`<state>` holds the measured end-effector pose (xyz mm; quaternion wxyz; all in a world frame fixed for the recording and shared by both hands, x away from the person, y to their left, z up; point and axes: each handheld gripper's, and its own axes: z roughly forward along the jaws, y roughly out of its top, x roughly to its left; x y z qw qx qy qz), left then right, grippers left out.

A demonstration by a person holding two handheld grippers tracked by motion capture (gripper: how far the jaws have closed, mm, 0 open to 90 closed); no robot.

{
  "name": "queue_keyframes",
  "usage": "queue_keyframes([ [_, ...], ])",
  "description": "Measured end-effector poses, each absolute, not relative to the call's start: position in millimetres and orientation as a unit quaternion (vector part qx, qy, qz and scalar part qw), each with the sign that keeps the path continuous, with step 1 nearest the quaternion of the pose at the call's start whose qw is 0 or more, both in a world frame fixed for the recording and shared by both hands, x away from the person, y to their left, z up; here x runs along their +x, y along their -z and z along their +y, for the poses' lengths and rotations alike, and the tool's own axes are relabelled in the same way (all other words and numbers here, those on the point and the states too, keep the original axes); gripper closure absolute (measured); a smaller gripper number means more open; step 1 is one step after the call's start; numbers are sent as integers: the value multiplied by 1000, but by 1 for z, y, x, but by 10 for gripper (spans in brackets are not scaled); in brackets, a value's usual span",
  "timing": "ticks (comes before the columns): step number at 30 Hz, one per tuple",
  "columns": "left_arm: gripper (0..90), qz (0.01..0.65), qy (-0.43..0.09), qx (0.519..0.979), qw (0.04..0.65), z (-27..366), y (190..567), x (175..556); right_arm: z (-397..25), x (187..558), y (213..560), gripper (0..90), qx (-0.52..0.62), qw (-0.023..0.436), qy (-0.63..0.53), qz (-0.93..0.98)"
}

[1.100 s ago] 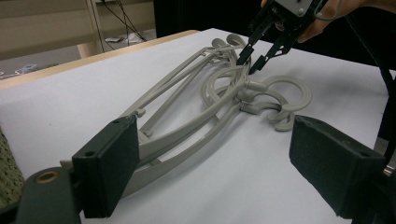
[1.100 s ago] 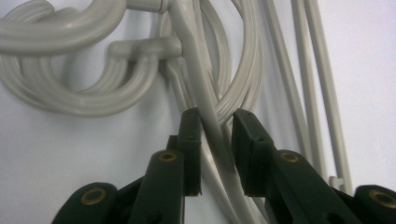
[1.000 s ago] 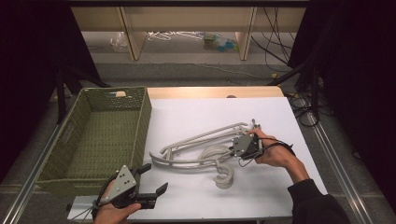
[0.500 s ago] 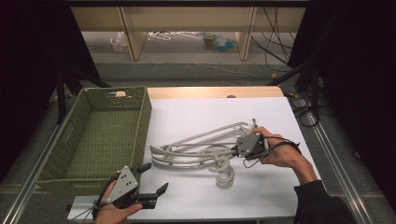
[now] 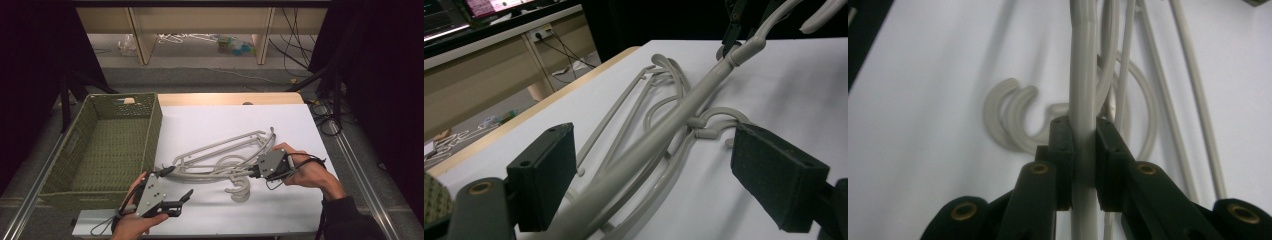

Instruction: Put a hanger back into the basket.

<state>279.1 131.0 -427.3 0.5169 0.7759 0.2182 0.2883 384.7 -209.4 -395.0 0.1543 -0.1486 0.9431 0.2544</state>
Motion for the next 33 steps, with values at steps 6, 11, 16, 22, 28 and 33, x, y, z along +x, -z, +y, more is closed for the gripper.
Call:
queue_keyframes([
  [6,220,178,-274,814,480,102,427,287,-208,376,399,808,-154,136,-250,946],
  [11,288,152,-262,843,445,80,431,295,-207,371,399,808,-152,122,-249,949],
  [16,433,132,-236,873,406,68,433,302,-203,368,400,808,-166,118,-256,945],
  [22,586,103,-223,894,375,57,432,305,-200,366,400,807,-170,115,-258,944],
  [28,714,72,-218,908,350,53,429,306,-201,366,400,808,-166,112,-259,945],
  [33,774,49,-227,914,333,52,417,305,-204,366,396,802,-148,101,-277,944],
])
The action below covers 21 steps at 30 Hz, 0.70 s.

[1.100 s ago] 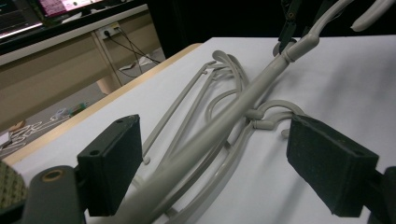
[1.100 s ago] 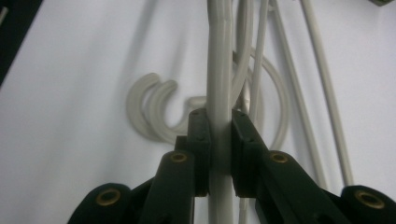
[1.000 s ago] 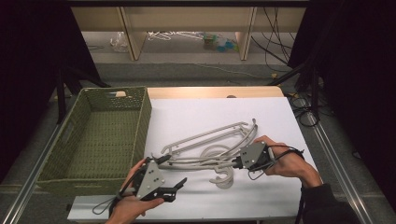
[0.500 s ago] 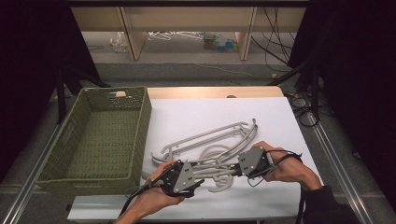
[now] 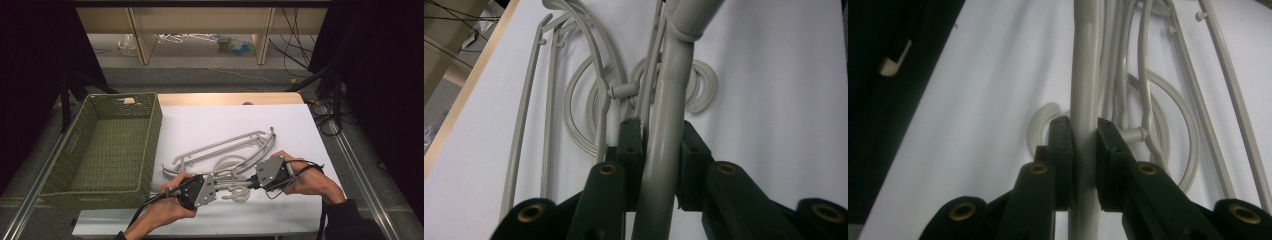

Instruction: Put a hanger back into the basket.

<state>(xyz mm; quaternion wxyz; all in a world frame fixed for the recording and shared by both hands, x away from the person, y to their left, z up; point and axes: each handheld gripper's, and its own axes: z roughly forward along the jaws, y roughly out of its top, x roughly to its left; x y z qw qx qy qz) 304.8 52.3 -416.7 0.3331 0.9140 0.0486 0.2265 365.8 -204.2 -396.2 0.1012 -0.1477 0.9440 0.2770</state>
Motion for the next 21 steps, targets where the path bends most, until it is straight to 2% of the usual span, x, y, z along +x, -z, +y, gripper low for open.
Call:
queue_keyframes([
  [4,777,60,-217,916,333,52,413,305,-206,366,394,800,-145,99,-286,942],
  [10,783,104,-173,914,353,57,410,310,-206,368,389,764,-115,103,-305,940],
  [11,786,122,-158,912,359,59,408,311,-206,369,388,671,-96,111,-320,936],
  [14,788,141,-138,907,371,63,405,312,-206,368,384,624,-63,137,-323,934],
  [16,788,158,-129,904,375,68,403,315,-207,363,376,515,-21,150,-351,924],
  [19,788,175,-115,901,379,72,403,316,-211,358,372,437,13,168,-373,913],
  [21,788,189,-111,898,381,77,402,319,-214,353,371,427,37,161,-389,906],
])
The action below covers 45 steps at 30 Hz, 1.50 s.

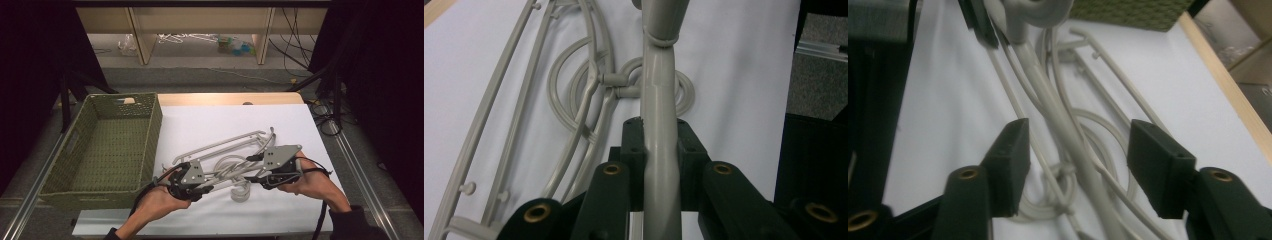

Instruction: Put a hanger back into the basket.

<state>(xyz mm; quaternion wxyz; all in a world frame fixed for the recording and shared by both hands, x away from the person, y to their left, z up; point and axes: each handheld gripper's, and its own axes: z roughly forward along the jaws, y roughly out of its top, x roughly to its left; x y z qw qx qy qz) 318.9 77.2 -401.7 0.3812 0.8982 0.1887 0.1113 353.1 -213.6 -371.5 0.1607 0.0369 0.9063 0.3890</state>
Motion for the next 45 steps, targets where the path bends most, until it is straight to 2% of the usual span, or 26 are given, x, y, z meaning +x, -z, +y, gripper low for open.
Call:
queue_keyframes([
  [4,788,211,-107,895,379,88,395,326,-224,332,376,405,87,171,-422,886],
  [10,788,221,-111,884,396,102,376,329,-235,319,379,392,152,172,-466,854],
  [15,788,237,-113,866,425,116,359,328,-243,312,383,378,190,178,-489,833],
  [16,788,238,-117,863,431,120,355,328,-246,308,385,338,202,187,-499,822],
  [17,788,253,-117,848,452,127,347,328,-247,306,386,331,210,187,-508,814],
  [23,788,269,-119,825,483,149,325,331,-254,300,392,305,241,176,-529,794],
  [29,788,276,-142,819,482,171,302,332,-253,300,399,305,242,168,-522,800],
  [32,787,291,-175,810,477,195,289,336,-252,300,399,305,236,168,-516,806],
  [38,788,322,-209,785,487,238,283,345,-252,300,399,305,239,164,-520,803],
  [45,788,342,-223,777,479,269,301,357,-252,301,400,290,240,171,-526,798],
])
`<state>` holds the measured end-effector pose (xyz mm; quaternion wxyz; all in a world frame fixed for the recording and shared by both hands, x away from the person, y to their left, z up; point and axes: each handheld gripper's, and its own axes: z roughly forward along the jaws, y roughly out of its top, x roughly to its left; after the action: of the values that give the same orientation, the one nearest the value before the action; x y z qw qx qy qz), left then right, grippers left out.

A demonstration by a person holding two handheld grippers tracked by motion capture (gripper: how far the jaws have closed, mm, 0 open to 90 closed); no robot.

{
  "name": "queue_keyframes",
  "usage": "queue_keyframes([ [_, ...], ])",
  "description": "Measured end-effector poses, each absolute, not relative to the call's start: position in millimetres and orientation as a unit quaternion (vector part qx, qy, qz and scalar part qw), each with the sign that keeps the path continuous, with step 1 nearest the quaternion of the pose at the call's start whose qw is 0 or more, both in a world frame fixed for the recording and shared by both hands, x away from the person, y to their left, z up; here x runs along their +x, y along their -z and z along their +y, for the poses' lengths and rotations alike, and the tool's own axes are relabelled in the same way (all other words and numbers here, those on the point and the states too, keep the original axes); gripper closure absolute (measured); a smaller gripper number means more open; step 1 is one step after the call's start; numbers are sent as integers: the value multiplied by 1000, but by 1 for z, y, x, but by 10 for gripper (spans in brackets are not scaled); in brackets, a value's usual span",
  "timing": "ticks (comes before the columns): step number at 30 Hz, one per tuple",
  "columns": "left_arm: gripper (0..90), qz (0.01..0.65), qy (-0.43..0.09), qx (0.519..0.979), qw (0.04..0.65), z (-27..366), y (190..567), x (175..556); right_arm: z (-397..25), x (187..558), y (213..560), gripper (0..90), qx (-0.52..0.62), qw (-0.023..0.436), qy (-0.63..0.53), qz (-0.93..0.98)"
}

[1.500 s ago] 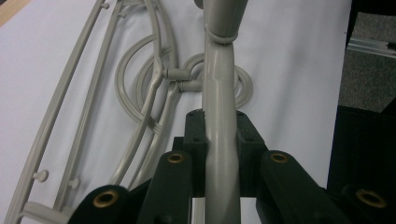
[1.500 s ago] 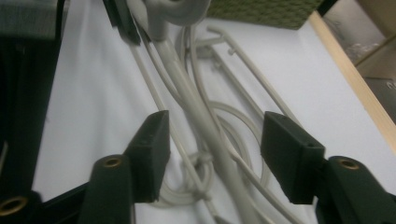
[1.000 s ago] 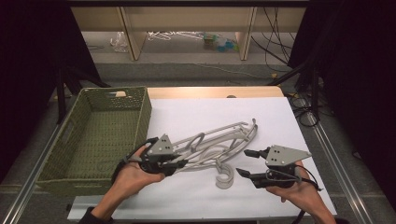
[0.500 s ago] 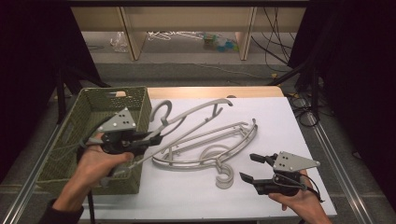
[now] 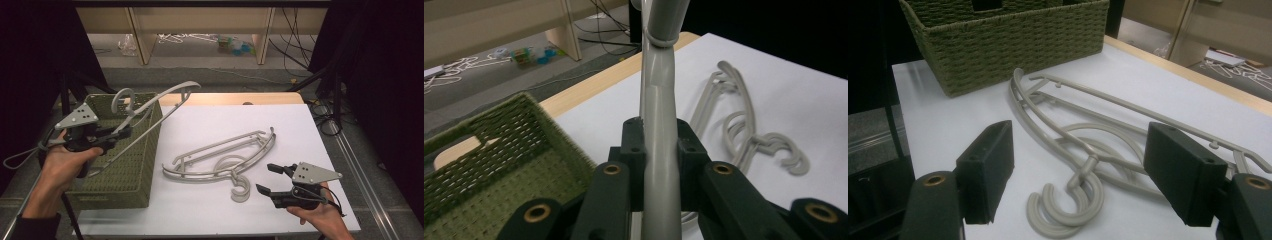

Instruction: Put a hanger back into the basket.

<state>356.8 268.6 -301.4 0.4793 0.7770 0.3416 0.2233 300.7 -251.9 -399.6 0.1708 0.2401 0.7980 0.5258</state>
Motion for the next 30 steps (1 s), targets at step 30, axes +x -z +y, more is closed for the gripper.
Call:
queue_keyframes([
  [30,787,402,-279,746,452,359,344,378,-251,302,401,233,244,182,-525,795],
])
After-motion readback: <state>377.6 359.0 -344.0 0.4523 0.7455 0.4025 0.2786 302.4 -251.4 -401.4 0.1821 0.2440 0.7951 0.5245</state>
